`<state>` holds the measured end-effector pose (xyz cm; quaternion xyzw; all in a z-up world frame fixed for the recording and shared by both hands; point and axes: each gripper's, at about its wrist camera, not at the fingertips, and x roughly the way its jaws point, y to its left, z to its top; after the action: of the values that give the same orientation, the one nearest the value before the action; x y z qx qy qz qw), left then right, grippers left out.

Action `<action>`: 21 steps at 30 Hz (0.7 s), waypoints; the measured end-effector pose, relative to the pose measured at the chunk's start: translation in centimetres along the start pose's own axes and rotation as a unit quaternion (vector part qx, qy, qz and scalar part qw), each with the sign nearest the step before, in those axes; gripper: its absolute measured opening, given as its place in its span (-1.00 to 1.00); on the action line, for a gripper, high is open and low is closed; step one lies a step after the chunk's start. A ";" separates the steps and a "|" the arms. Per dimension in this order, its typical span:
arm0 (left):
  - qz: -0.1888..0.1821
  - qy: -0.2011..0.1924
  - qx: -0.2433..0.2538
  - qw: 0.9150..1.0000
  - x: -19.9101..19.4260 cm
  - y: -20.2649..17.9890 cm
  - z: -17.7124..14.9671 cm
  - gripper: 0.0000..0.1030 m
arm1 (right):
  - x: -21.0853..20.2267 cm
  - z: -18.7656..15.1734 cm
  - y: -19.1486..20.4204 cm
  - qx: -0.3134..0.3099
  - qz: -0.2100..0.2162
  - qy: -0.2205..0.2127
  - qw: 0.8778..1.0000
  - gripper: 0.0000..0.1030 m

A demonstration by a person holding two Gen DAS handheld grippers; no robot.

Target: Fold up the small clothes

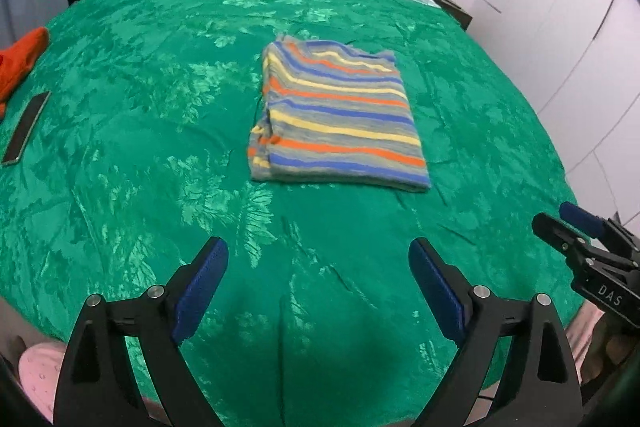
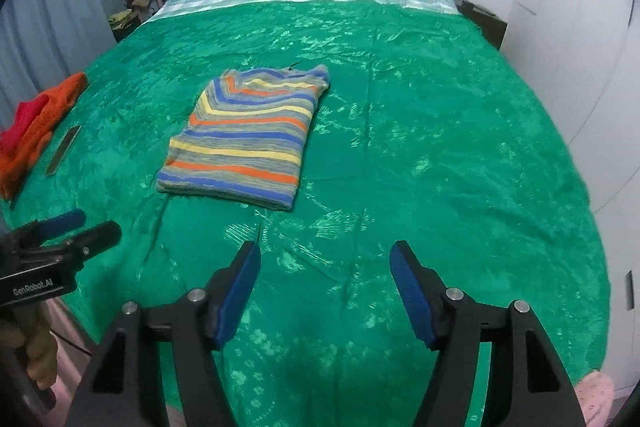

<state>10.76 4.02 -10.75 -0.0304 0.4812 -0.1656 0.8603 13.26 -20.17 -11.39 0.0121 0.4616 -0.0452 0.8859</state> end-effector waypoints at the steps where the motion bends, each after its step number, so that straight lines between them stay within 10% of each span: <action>1: 0.001 -0.002 0.001 1.000 -0.1 -0.1 0.0 0.80 | -0.3 -0.1 0.0 -0.001 -0.003 -0.002 1.000 0.30; 11: 0.015 -0.004 0.017 1.000 -1.0 -0.8 -0.5 0.85 | -1.5 -0.6 -0.2 0.000 -0.010 -0.009 1.000 0.40; 21: -0.009 0.027 -0.044 0.999 2.1 3.5 1.6 0.85 | 2.9 -2.0 -2.3 0.070 0.106 0.030 0.992 0.51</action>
<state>14.00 6.52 -12.34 -0.0686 0.5108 -0.1527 0.8433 13.07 -22.51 -14.85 0.1239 0.4799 0.0169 0.8684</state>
